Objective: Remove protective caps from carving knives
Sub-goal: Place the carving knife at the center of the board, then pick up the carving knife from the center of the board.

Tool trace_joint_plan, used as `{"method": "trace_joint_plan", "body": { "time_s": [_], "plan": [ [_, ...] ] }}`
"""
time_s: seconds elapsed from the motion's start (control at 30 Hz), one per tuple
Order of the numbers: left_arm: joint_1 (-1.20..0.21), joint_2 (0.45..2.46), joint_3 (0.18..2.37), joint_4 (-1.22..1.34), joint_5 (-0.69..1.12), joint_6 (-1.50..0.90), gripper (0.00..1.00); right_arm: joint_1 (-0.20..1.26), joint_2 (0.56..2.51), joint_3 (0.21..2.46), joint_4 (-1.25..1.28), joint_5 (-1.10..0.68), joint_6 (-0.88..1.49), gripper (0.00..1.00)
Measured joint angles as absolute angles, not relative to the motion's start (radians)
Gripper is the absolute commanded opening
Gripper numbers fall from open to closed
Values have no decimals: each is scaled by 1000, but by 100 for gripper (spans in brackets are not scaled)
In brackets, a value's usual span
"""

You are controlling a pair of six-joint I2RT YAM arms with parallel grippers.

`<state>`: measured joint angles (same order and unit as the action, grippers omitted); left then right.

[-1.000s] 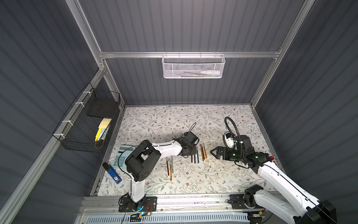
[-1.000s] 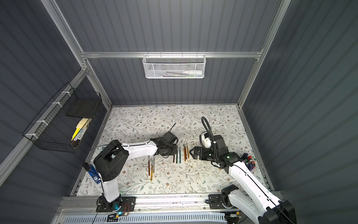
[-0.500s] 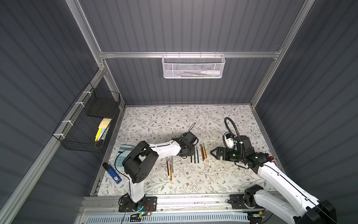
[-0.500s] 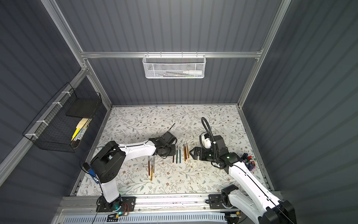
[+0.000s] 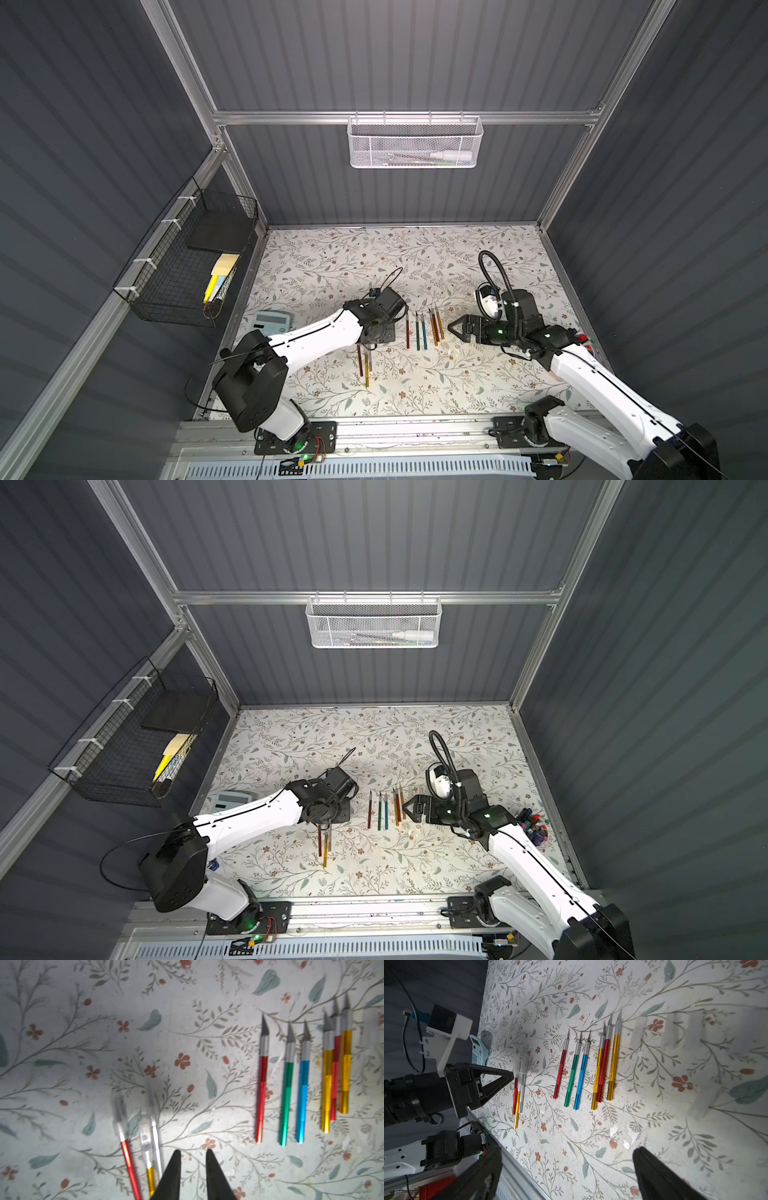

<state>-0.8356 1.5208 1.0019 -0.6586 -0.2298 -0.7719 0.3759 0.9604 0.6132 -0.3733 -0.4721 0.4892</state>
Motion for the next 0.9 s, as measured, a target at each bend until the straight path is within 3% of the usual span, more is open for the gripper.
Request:
{"method": "trace_joint_plan", "body": {
  "time_s": [0.37, 0.9],
  "plan": [
    [-836, 1574, 974, -710, -236, -773, 27, 389, 972, 613, -360, -479, 489, 99],
    [-836, 1627, 947, -657, -236, -771, 21, 390, 958, 613, -367, -467, 489, 99]
  ]
}}
